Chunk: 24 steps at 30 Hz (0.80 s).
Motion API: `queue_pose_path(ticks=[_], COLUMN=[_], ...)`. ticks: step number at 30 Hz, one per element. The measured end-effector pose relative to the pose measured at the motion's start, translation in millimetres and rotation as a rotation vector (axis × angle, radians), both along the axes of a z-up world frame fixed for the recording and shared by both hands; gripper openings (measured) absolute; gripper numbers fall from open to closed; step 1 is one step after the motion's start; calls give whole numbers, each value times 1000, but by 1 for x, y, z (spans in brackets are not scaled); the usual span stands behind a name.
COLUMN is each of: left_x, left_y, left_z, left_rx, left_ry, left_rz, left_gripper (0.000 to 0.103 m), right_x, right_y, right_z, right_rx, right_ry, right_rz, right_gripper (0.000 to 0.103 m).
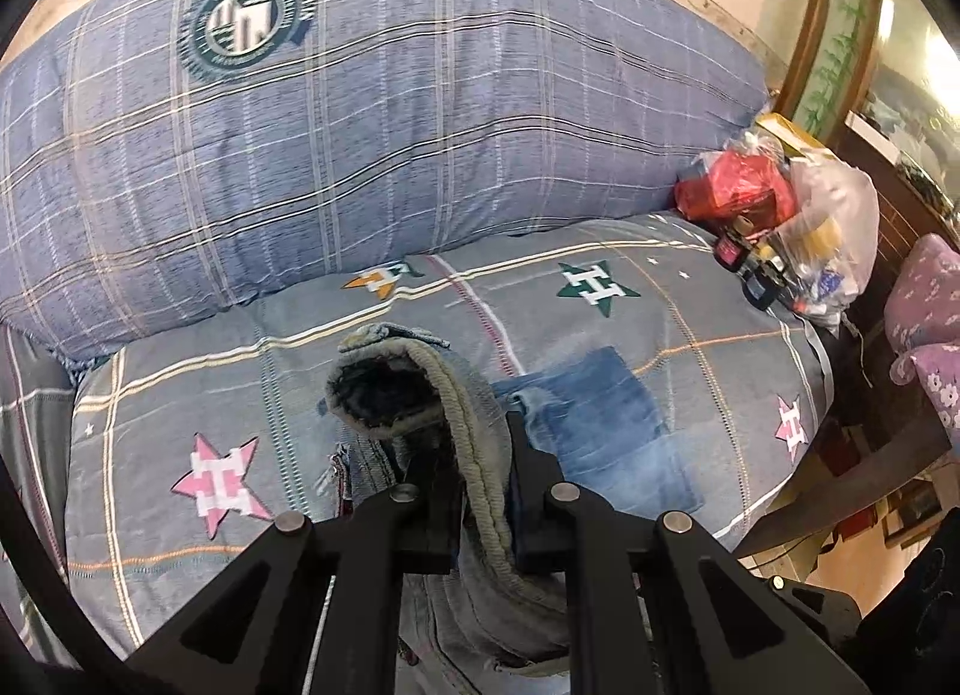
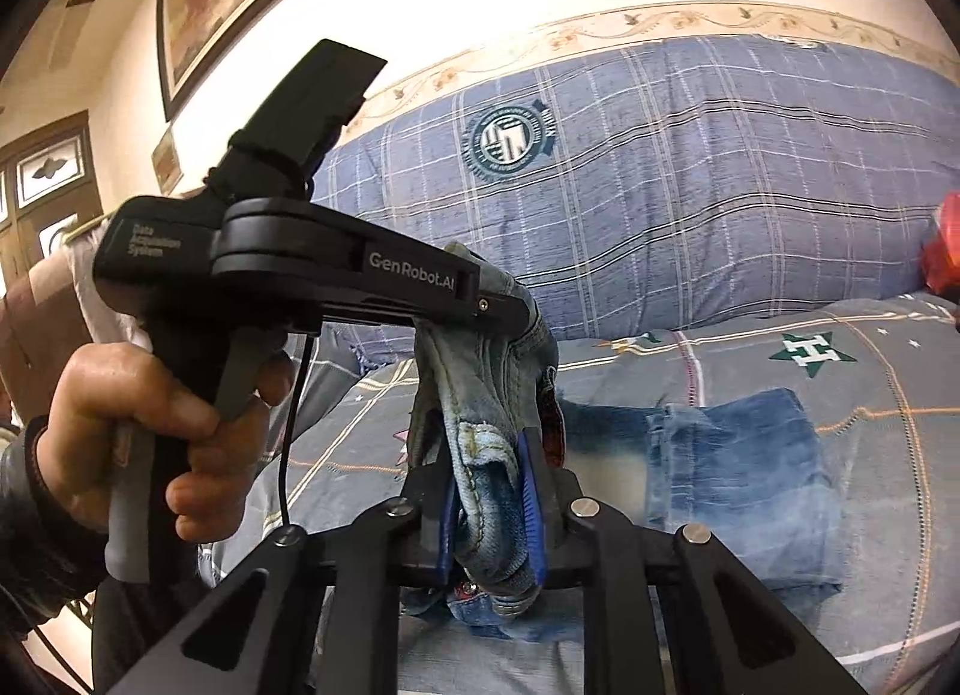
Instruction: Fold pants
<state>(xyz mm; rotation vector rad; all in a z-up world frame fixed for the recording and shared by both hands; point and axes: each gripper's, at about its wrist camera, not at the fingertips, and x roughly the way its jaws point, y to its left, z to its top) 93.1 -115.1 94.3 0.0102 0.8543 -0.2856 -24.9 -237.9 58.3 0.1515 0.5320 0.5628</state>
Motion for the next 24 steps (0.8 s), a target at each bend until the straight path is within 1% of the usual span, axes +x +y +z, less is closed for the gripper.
queue_pose_path(ticks=[9,16,21,24], left_x=[9,20,43,55], left_y=[-50,-80,-102,-119], left_z=[6,3,-13,-27], left_rx=[28,56,54,77], left_ry=[-6,8,70,95], left_rz=[-69,-91,-101,-105], left_gripper=[12,12,12,12], right_x=[1,6,22,31], right_y=[-46,-71,-89,-99], right_z=[3,0,-6,-12], right_rx=[51,68,89,81], right_ry=[12,34,101,141], right_rz=[-69,-112,-148,-175], right_gripper=[18,18,18,18])
